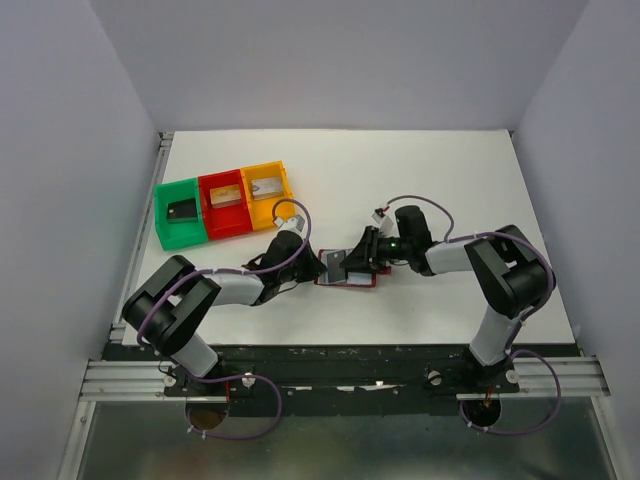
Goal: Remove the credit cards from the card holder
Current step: Remove the credit card from the card holder.
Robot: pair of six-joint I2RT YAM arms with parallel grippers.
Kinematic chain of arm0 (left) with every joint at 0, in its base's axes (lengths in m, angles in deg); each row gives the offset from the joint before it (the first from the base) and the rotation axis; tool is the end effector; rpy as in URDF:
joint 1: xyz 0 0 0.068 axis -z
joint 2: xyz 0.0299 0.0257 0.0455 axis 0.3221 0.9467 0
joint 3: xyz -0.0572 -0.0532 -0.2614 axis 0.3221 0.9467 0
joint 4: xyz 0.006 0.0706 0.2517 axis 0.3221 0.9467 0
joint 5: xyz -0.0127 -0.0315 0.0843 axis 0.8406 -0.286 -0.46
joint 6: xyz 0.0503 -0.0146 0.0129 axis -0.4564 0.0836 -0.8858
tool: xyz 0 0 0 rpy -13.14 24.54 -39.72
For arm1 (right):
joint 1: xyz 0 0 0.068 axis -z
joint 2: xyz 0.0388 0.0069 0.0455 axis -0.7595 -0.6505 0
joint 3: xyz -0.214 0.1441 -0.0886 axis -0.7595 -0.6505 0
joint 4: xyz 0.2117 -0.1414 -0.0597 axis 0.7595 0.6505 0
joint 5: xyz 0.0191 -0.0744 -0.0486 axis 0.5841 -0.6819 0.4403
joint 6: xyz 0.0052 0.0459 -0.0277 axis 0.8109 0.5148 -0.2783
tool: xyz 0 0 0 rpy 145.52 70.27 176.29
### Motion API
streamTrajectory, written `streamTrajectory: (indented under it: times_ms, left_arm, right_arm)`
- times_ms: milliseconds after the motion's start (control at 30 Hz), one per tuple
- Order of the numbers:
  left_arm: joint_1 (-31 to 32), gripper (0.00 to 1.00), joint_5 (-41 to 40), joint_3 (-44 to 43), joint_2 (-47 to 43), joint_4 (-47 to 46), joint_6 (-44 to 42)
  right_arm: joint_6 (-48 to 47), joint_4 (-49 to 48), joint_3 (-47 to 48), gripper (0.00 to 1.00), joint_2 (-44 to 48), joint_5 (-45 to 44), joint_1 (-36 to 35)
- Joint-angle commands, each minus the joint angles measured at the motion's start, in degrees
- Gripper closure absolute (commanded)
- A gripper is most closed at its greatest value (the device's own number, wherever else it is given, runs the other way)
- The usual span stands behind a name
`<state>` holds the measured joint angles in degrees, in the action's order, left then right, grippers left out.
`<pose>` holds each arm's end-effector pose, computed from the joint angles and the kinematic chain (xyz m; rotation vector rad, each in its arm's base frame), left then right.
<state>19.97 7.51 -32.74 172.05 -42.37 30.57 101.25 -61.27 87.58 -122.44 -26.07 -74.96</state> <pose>0.2231 -0.1820 0.1360 -0.1808 2.3217 -0.9094 0.2813 0.1628 0.1218 0.0191 2.4822 1.5472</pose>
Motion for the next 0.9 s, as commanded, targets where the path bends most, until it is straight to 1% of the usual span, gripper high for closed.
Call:
streamTrajectory:
  times_ms: [0, 167, 467, 867]
  left_arm:
    - [0.70, 1.00, -0.37, 1.48, 0.68, 5.18, -0.27]
    - [0.79, 1.00, 1.13, 1.03, 1.56, 3.95, -0.54]
    - [1.40, 1.00, 3.59, 0.51, 1.74, 0.43, -1.07]
    - [3.33, 1.00, 4.29, -1.78, 1.83, 0.51, -3.00]
  right_arm:
    - [2.97, -7.14, -0.52, 0.57, -0.62, 1.33, 0.32]
    - [2.98, -8.03, -0.08, 0.58, -1.50, 3.09, 0.23]
    - [0.52, -3.81, 2.03, 0.58, -2.99, 3.88, 0.23]
    - [-2.03, 1.54, 4.05, 0.59, -3.79, 2.56, 0.23]
